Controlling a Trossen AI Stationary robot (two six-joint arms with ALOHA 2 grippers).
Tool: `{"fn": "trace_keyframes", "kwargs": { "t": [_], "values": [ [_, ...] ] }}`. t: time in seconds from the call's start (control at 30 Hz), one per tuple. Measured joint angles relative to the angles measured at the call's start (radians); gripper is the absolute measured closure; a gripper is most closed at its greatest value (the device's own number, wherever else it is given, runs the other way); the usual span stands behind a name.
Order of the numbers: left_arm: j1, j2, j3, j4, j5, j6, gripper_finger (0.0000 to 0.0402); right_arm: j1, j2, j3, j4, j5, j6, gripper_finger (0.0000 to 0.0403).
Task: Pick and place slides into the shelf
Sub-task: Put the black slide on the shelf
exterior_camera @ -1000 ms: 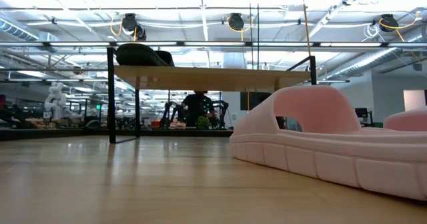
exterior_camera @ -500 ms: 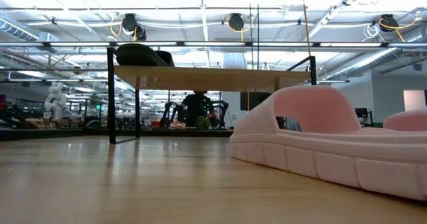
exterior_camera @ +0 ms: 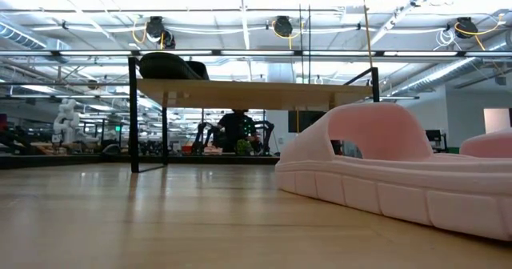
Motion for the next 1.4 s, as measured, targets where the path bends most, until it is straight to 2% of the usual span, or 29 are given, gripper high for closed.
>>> {"fn": "trace_keyframes", "kwargs": {
  "t": [0.07, 0.13, 0.37, 0.53, 0.73, 0.93, 1.07, 1.27, 1.4],
  "values": [
    [0.0, 0.0, 0.0, -0.001, 0.0, -0.001, 0.0215, 0.003, -0.004, 0.027, -0.032, -0.01, 0.016, 0.0402],
    [0.0, 0.0, 0.0, -0.002, 0.006, -0.007, 0.0215, 0.007, -0.023, 0.018, -0.024, 0.036, -0.004, 0.0402],
    [0.004, 0.0, 0.0, -0.006, 0.011, -0.05, 0.0215, -0.036, -0.03, 0.026, -0.08, 0.408, -0.026, 0.0402],
    [0.018, 0.0, 0.0, -0.005, 0.013, -0.073, 0.0215, -0.111, -0.021, 0.026, -0.2, 0.571, 0.173, 0.0402],
    [0.028, 0.0, 0.0, -0.005, 0.065, -0.094, 0.0215, -0.203, 0.005, 0.026, -0.414, 0.721, 0.396, 0.0401],
    [0.028, 0.0, 0.0, -0.006, 0.074, -0.112, 0.0215, -0.278, 0.088, 0.026, -0.68, 0.747, 0.564, 0.0399],
    [0.028, 0.0, 0.0, -0.006, 0.075, -0.135, 0.0215, -0.324, 0.155, 0.026, -0.769, 0.754, 0.626, 0.0399],
    [0.027, 0.0, 0.0, -0.048, 0.082, -0.178, 0.0215, -0.394, 0.214, 0.026, -0.936, 0.748, 0.825, 0.0401],
    [0.026, 0.0, 0.0, -0.102, 0.082, -0.22, 0.0215, -0.435, 0.211, 0.002, -1.131, 0.631, 1.086, 0.0401]
  ]
}}
